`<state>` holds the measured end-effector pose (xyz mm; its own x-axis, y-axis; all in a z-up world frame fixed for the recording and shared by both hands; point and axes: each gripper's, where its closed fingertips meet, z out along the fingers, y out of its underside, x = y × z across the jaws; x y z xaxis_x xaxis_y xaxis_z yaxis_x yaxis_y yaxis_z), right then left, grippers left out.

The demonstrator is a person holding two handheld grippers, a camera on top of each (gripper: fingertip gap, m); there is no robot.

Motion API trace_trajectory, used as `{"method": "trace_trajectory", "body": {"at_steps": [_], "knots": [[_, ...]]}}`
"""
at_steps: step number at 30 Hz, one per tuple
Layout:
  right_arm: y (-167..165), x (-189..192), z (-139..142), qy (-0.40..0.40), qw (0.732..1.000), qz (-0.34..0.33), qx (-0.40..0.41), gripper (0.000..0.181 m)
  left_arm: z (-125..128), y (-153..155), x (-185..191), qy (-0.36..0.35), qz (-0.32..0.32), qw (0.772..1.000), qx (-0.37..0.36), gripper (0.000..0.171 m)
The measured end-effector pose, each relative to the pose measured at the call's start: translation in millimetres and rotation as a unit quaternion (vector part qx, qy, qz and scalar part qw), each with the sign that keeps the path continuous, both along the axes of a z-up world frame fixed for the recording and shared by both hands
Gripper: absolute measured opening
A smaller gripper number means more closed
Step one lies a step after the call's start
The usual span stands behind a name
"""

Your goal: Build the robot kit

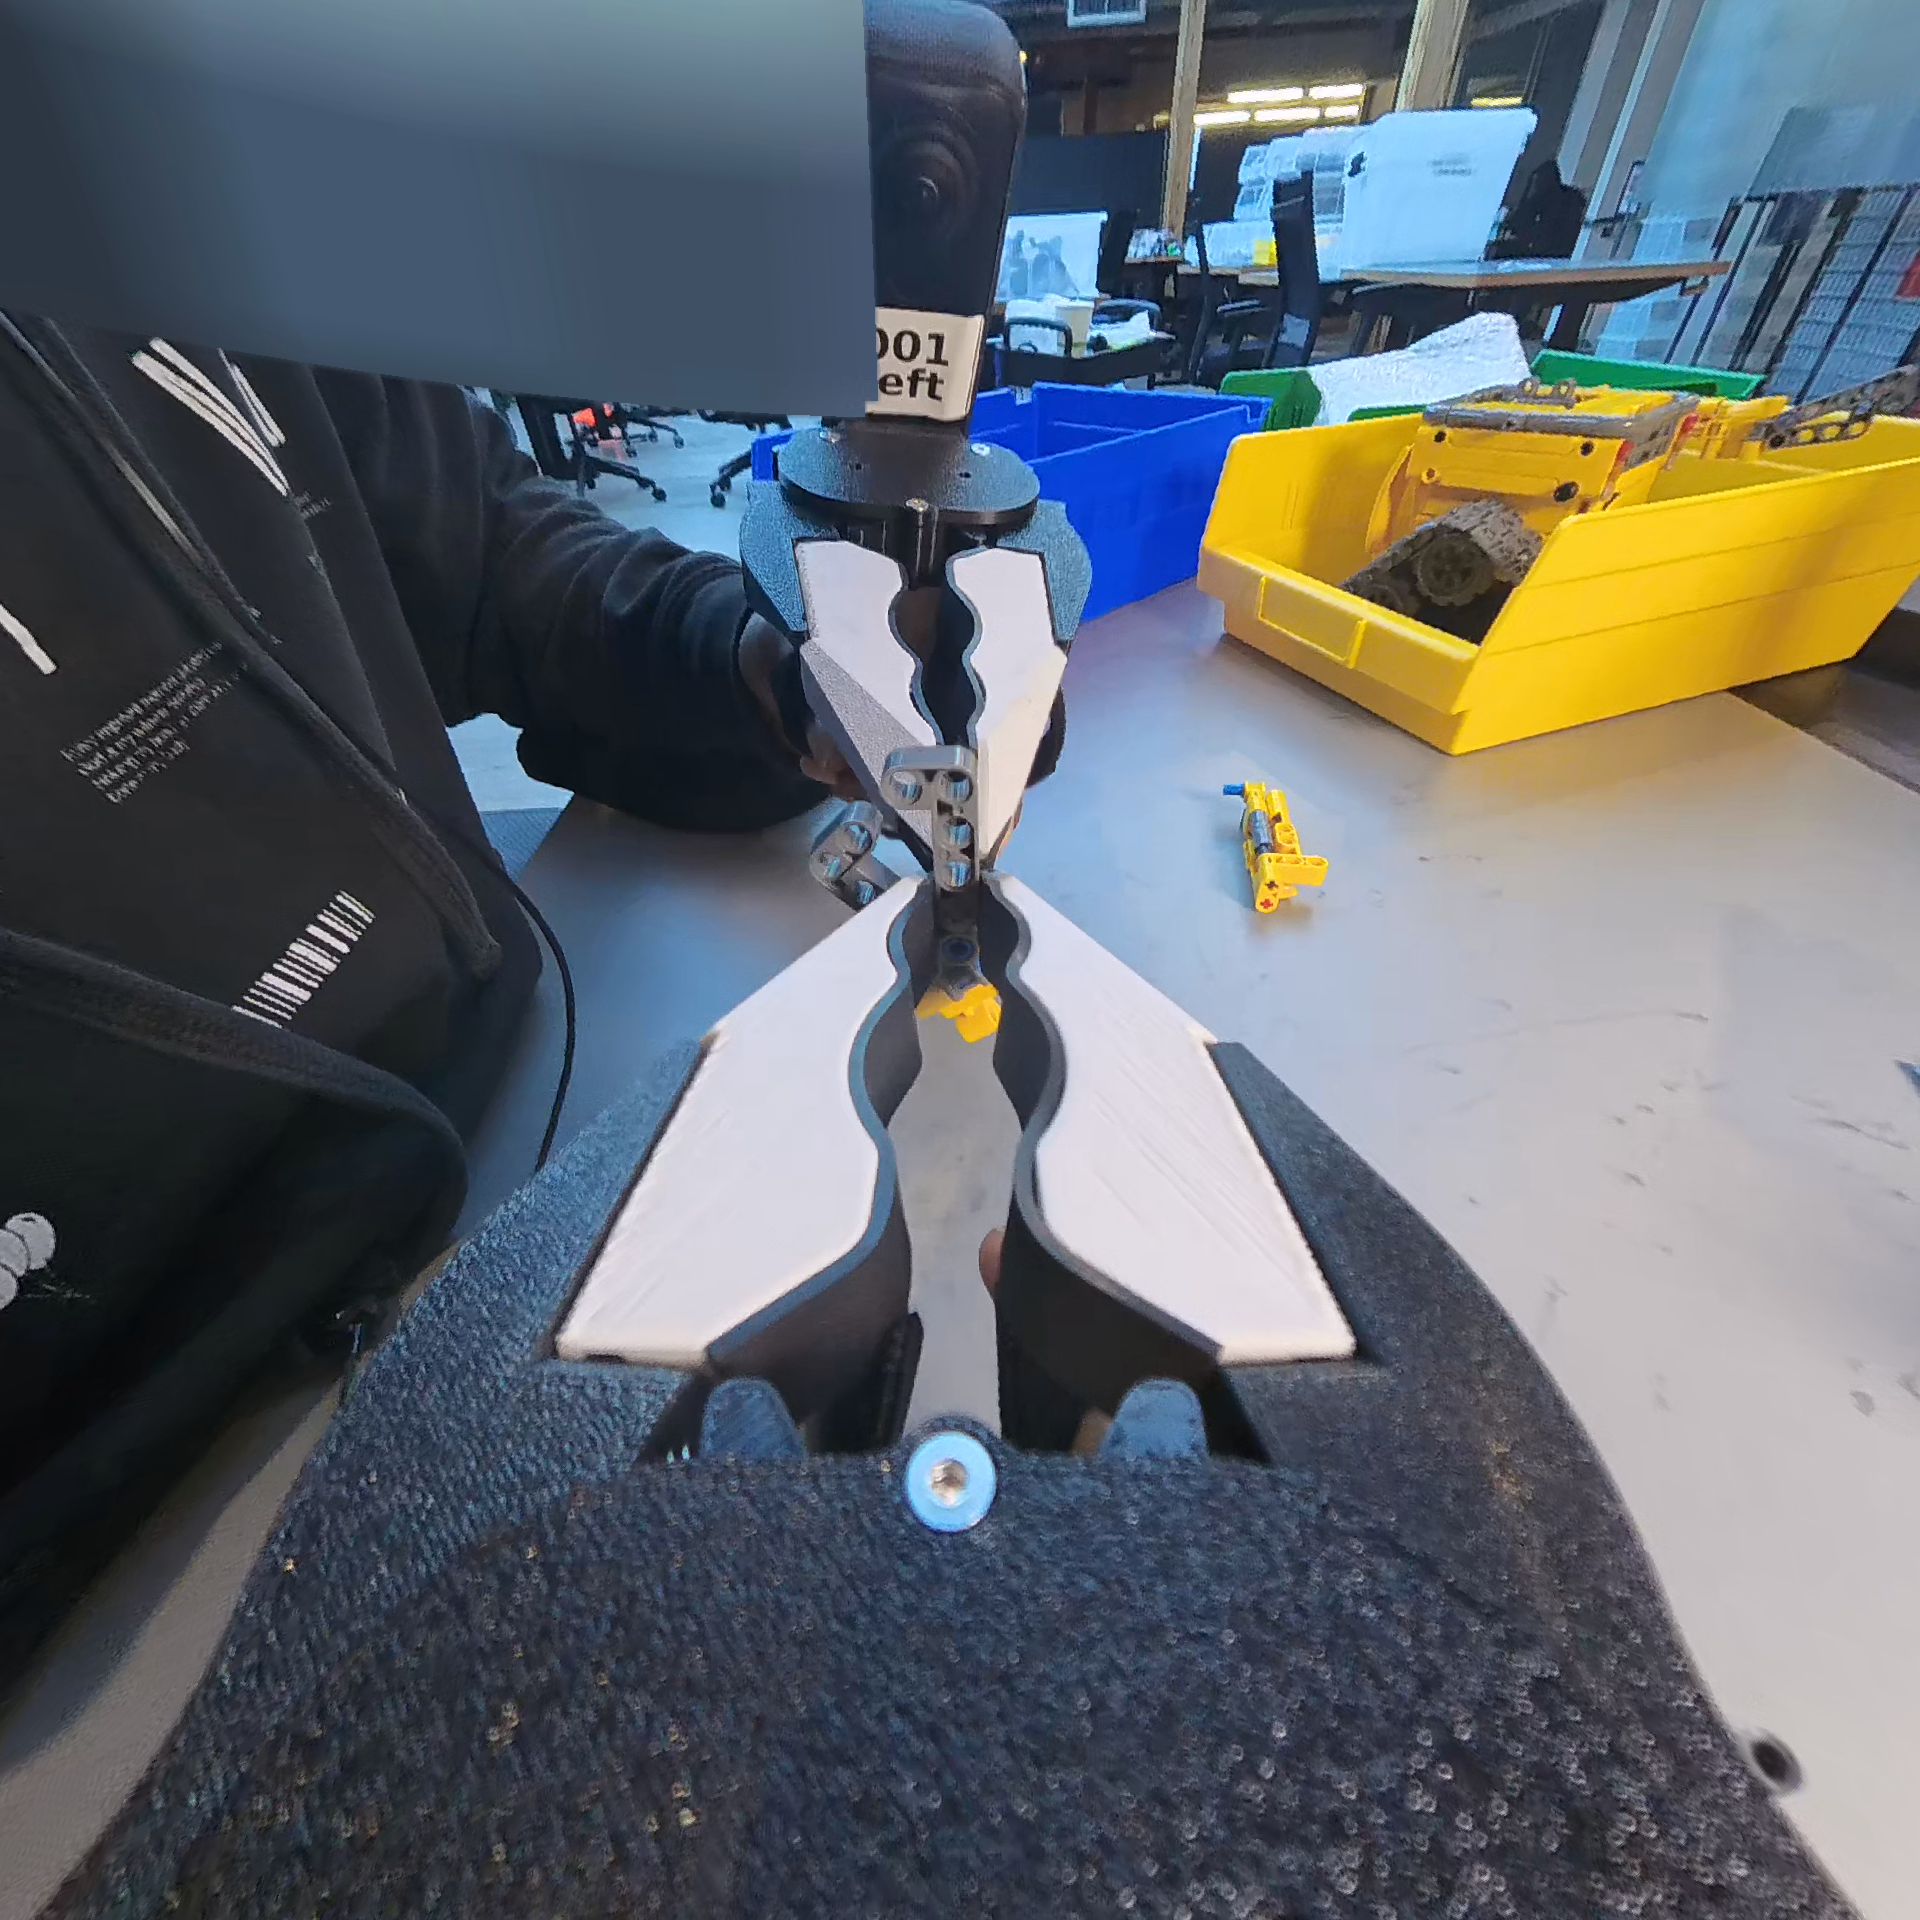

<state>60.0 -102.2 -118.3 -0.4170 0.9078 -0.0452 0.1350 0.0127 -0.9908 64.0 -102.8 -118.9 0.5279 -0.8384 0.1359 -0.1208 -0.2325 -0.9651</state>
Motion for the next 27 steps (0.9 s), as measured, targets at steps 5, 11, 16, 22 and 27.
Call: {"method": "trace_trajectory", "body": {"at_steps": [5, 11, 16, 22, 27], "knots": [[-0.3, 0.0, 0.0, -0.001, 1.0, 0.001, 0.004, 0.006, -2.7, -0.5, 0.9, 0.011, -0.003, 1.0, 0.002, 0.0], [-7.5, -3.5, 11.5, 0.025, 0.999, 0.005, 0.021, 0.006, -2.0, 0.4, 9.0, 0.023, -0.008, 1.0, 0.014, 0.0], [-5.6, -1.2, 21.3, 0.044, 0.999, 0.002, 0.031, 0.006, 5.4, 0.9, 7.7, 0.013, -0.009, 0.999, 0.032, 0.01], [-6.2, -1.5, 28.3, 0.065, 0.998, 0.005, 0.022, 0.007, 4.1, -0.8, 6.7, -0.008, -0.021, 0.999, 0.023, 0.015], [-6.8, -1.3, 30.0, 0.075, 0.997, 0.01, 0.005, 0.007, 12.3, -5.0, 10.2, -0.033, -0.034, 0.999, 0.027, 0.006]]}}
